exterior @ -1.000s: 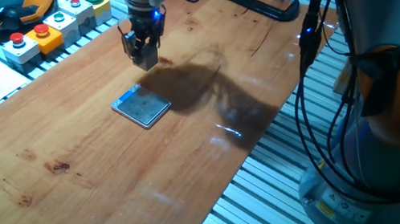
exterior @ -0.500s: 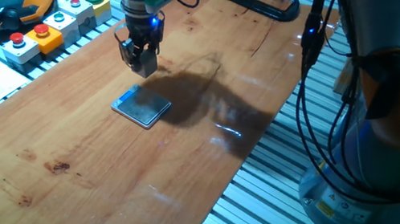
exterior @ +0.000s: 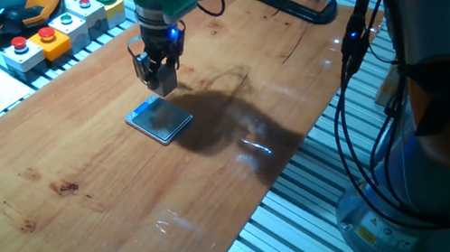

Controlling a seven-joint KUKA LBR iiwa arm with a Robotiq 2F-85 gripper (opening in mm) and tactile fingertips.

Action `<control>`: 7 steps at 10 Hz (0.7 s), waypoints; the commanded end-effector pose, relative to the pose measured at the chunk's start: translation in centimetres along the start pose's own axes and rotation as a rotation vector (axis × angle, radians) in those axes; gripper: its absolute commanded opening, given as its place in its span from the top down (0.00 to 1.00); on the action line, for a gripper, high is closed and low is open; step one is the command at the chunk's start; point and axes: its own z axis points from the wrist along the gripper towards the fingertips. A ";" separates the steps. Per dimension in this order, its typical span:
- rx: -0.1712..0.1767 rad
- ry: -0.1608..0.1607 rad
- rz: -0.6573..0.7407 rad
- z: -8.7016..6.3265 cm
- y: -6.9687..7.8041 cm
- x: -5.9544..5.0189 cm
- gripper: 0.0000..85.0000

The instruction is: Place the block on the scale

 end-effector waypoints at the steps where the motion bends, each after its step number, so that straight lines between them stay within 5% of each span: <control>1: 0.001 -0.002 0.007 0.1 0.3 0.3 0.99; 7: -0.008 -0.010 0.039 1.4 2.7 2.2 0.99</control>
